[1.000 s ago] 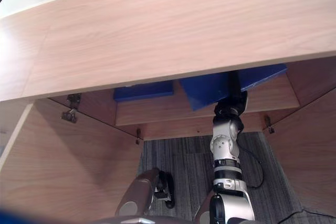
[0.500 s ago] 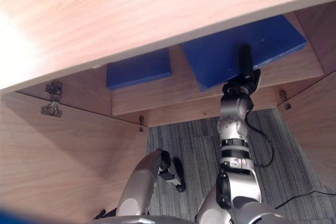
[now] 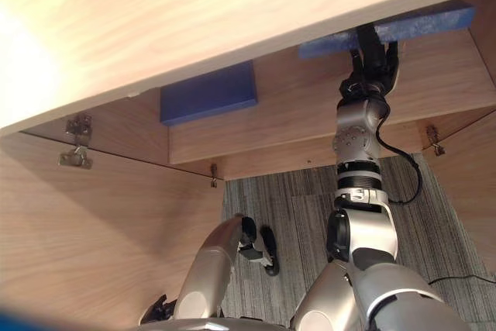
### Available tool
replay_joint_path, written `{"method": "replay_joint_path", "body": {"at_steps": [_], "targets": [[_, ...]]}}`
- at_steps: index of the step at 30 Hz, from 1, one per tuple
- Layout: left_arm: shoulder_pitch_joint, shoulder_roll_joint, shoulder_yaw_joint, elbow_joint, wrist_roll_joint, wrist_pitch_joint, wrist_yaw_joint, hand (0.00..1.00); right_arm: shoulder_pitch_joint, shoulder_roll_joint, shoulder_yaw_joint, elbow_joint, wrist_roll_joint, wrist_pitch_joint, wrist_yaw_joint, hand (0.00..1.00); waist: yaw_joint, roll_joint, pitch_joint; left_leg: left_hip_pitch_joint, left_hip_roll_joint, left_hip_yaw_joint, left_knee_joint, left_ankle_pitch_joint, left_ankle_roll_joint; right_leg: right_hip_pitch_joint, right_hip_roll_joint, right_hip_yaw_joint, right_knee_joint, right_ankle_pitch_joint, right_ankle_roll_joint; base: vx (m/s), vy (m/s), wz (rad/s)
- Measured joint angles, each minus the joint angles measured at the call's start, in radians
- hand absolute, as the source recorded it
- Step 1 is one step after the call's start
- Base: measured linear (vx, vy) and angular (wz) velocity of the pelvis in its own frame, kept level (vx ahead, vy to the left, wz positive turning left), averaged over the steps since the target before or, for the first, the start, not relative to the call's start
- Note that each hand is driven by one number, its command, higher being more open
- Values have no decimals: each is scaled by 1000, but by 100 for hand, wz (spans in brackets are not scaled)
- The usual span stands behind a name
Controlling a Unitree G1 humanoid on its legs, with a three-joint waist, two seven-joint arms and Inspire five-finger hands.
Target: Walk over to the cabinet, pick up the folder, carry it to the office cabinet, place the folder inside the office cabinet, then close the office cabinet door
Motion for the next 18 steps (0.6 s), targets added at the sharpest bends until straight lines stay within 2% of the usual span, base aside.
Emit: {"method": "replay_joint_path", "body": {"at_steps": [3, 7, 10, 13, 18], "targets": [[0, 0, -2, -15, -1, -2, -1, 100, 0, -8, 35, 49, -1, 25, 18, 100, 0, 2, 1, 4, 1, -2, -10, 5, -3, 6, 3, -6, -7, 0, -1, 31, -54, 0], [-2, 13, -33, -21, -2, -14, -26, 100, -5, -39, 96, 139, -87, 82, 70, 100, -1, 3, 2, 24, 11, -1, -28, 7, -6, 34, 15, -22, -33, 7, -11, 25, -43, -6], [-2, 20, -48, -38, -1, -17, -44, 100, -43, -93, 191, 202, -270, 153, 159, 100, -3, 4, 1, 40, 21, -1, -48, 17, -11, 56, 28, -37, -56, 14, -20, 31, -53, -6], [-1, 35, -89, -54, 11, -20, -58, 100, -98, -117, 273, 270, -430, 198, 262, 100, -4, 4, 1, 65, 21, -2, -76, 31, -21, 80, 29, -51, -71, 15, -23, 31, -80, 1], [4, 74, -155, -66, 53, -20, -102, 100, -104, -192, 438, 342, -802, 194, 436, 100, -3, 10, -4, 96, 23, -25, -118, 54, -36, 137, 35, -97, -105, 17, -31, 17, -91, 10]]}}
